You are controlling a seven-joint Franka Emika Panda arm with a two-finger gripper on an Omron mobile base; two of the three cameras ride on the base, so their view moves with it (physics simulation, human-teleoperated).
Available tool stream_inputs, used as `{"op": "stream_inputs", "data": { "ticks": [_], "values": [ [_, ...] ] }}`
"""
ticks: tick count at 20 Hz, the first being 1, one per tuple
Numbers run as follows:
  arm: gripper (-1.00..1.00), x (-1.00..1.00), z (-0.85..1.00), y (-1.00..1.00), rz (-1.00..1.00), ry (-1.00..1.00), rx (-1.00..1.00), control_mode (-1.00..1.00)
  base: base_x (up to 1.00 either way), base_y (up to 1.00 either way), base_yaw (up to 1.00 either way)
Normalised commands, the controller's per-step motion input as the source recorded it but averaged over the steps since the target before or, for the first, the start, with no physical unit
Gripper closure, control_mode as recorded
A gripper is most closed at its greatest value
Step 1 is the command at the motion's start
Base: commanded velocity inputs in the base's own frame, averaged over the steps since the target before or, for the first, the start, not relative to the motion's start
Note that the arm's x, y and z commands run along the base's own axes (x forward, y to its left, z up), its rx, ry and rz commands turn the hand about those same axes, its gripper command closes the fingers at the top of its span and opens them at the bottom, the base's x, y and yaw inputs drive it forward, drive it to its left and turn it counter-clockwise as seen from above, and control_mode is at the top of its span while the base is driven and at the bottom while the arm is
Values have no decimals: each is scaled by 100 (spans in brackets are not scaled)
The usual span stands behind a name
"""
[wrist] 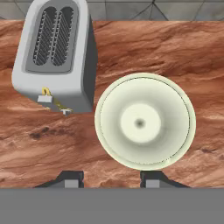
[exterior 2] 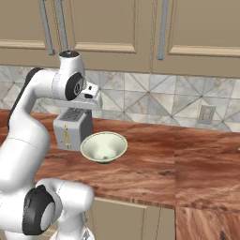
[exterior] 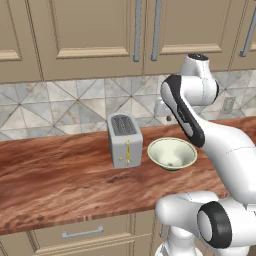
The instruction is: Open the cabinet. Pick the kiwi and apple from the cabinet and place them into the bowl. Then close the cabinet.
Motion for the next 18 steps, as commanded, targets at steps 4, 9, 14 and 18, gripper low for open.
{"op": "stream_inputs", "data": {
  "ticks": [4,9,14,18],
  "values": [
    [-100,-8,5,14,0,-12,-2,-100,0,0,0],
    [-100,-56,26,3,0,-35,-3,-100,0,0,0],
    [-100,-21,34,11,0,-24,-3,-100,0,0,0],
    [-100,-37,40,2,0,-30,0,-100,0,0,0]
  ]
}}
